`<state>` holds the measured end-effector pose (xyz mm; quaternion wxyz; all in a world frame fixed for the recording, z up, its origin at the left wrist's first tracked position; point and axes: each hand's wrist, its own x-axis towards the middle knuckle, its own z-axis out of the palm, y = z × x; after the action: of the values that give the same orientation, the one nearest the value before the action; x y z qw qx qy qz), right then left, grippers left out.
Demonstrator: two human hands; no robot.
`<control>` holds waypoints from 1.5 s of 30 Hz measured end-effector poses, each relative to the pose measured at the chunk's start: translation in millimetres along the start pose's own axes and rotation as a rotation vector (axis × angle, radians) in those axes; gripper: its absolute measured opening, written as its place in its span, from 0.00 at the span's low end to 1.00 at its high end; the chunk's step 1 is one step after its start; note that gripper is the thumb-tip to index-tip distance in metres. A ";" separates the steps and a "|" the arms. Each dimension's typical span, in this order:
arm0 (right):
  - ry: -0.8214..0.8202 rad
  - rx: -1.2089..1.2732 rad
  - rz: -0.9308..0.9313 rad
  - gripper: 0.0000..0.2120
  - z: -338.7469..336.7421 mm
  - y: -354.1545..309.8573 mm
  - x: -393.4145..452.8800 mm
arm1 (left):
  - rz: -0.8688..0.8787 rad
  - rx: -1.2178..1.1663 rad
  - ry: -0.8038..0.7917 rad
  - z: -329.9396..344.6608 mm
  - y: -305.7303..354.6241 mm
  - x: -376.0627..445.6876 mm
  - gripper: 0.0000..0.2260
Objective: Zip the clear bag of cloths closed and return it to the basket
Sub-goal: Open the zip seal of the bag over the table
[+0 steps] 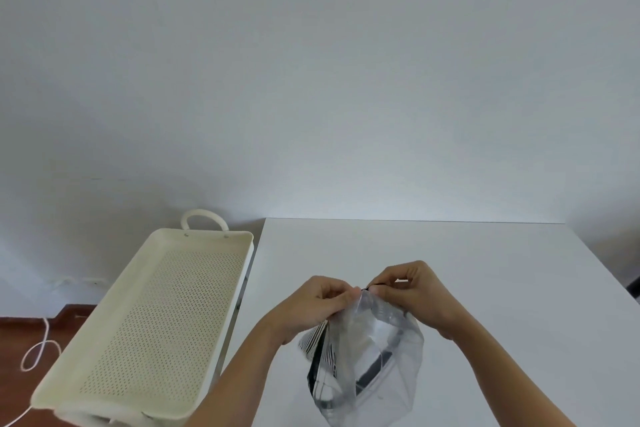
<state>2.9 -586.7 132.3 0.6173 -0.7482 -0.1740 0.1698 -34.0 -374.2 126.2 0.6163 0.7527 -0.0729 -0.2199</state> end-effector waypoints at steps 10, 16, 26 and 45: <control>-0.334 0.067 0.225 0.13 -24.7 15.2 -19.6 | 0.142 -0.059 0.235 -6.9 -3.9 -1.0 0.06; -0.273 0.240 0.182 0.13 -15.3 24.4 -26.4 | 0.252 0.058 0.437 -7.7 -14.4 1.0 0.07; 0.228 0.122 0.026 0.15 -4.7 18.5 -16.0 | 0.280 0.066 0.503 -10.4 -15.7 1.9 0.18; -0.028 0.147 0.152 0.14 -18.1 32.0 -17.5 | 0.056 -0.142 0.221 -17.6 -4.0 15.7 0.14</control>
<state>-2.4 -616.3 104.8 0.6534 -0.7095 -0.1124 0.2388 -13.2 -363.5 121.2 0.6781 0.7246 -0.0098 -0.1229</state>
